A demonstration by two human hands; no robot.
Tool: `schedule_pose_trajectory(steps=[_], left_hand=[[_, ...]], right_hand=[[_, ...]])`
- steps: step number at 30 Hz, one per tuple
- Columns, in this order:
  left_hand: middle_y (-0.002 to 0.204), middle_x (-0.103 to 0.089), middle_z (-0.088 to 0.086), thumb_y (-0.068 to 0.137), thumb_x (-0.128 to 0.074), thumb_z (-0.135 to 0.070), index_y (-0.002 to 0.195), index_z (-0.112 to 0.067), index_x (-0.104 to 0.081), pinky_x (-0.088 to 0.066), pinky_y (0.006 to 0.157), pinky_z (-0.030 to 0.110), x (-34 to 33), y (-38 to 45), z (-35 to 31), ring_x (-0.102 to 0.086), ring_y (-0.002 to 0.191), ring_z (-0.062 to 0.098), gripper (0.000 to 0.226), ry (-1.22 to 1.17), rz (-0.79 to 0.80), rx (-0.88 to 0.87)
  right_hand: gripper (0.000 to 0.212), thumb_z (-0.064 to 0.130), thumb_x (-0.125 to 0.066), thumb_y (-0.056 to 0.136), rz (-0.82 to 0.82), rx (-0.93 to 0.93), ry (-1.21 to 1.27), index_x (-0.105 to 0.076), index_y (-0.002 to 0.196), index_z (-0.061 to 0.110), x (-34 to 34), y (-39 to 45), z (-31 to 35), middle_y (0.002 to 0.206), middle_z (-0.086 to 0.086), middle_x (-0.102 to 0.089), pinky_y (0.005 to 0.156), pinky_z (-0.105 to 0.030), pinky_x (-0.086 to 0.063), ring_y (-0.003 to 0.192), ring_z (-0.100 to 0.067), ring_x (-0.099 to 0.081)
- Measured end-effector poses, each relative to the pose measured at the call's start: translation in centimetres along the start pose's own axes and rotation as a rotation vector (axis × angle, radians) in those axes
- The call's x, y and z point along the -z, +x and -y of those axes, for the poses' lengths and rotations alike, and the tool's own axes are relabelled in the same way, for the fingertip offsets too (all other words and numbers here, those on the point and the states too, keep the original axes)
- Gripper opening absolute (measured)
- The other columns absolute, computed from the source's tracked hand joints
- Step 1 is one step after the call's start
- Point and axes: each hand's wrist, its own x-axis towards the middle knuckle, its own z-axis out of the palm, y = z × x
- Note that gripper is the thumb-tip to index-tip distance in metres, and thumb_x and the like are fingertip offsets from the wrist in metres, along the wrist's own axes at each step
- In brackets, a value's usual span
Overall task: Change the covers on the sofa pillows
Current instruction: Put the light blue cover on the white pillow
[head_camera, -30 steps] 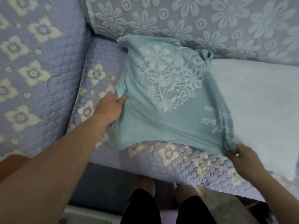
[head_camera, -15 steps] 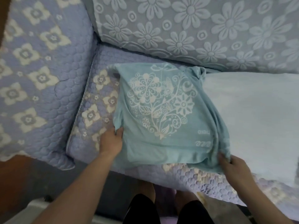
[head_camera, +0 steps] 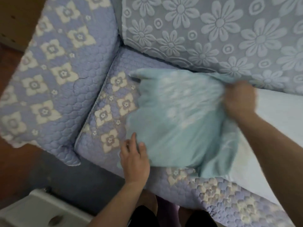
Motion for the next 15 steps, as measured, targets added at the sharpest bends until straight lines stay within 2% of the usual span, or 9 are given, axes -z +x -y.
schedule_pose_trajectory(steps=[2, 4, 7, 9, 12, 15], left_hand=[[0.154, -0.037, -0.009, 0.095, -0.023, -0.072, 0.156, -0.045, -0.023, -0.029, 0.119, 0.038, -0.3, 0.3, -0.2, -0.038, 0.138, 0.013, 0.067, -0.142, 0.166, 0.009], [0.155, -0.040, -0.012, 0.097, -0.029, -0.067, 0.156, -0.046, -0.024, -0.031, 0.119, 0.038, -1.1, 1.3, -1.3, -0.040, 0.138, 0.011, 0.062, -0.176, 0.226, 0.031], [0.144, -0.048, 0.007, 0.093, -0.037, -0.052, 0.141, -0.019, -0.052, -0.033, 0.115, 0.047, -1.1, 3.5, -3.0, -0.043, 0.132, 0.028, 0.060, 0.120, 0.065, 0.111], [0.135, -0.056, 0.010, 0.087, -0.031, -0.062, 0.133, -0.015, -0.056, -0.038, 0.109, 0.048, -0.5, 5.1, -4.2, -0.049, 0.126, 0.033, 0.070, 0.037, 0.016, 0.128], [0.144, -0.055, 0.010, 0.094, -0.033, -0.071, 0.145, -0.019, -0.043, -0.040, 0.111, 0.045, -1.3, 7.0, -6.8, -0.052, 0.131, 0.034, 0.075, -0.049, 0.165, 0.114], [0.131, -0.063, 0.015, 0.100, -0.041, -0.060, 0.130, -0.017, -0.053, -0.045, 0.100, 0.040, -2.0, 6.0, -9.1, -0.059, 0.121, 0.034, 0.054, 0.047, 0.290, 0.051]], right_hand=[[0.043, 0.027, -0.044, 0.100, -0.129, -0.179, 0.027, -0.060, 0.118, -0.009, 0.9, 1.7, -2.5, 0.123, -0.035, -0.059, 0.100, -0.049, -0.043, 0.118, -0.050, -0.055], [0.047, 0.036, -0.046, 0.102, -0.059, -0.236, 0.027, -0.060, 0.120, -0.006, 0.6, 1.8, -4.2, 0.125, -0.033, -0.059, 0.100, -0.047, -0.043, 0.118, -0.048, -0.055], [0.050, 0.048, -0.050, 0.100, 0.030, -0.221, 0.068, -0.064, 0.111, 0.001, 0.2, 1.0, -4.8, 0.112, -0.029, -0.064, 0.088, -0.045, -0.047, 0.103, -0.043, -0.061], [0.054, 0.052, -0.051, 0.098, 0.035, -0.261, 0.171, -0.064, 0.110, 0.001, 0.3, 1.1, -5.3, 0.106, -0.026, -0.065, 0.079, -0.042, -0.049, 0.095, -0.040, -0.062], [0.062, 0.052, -0.046, 0.101, 0.008, -0.319, 0.276, -0.059, 0.125, -0.004, 0.1, 0.3, -6.4, 0.121, -0.029, -0.061, 0.091, -0.045, -0.048, 0.107, -0.042, -0.060], [0.061, 0.048, -0.039, 0.104, 0.024, -0.314, 0.284, -0.054, 0.133, -0.004, 0.3, -1.8, -7.2, 0.133, -0.027, -0.056, 0.104, -0.046, -0.043, 0.120, -0.042, -0.054]])
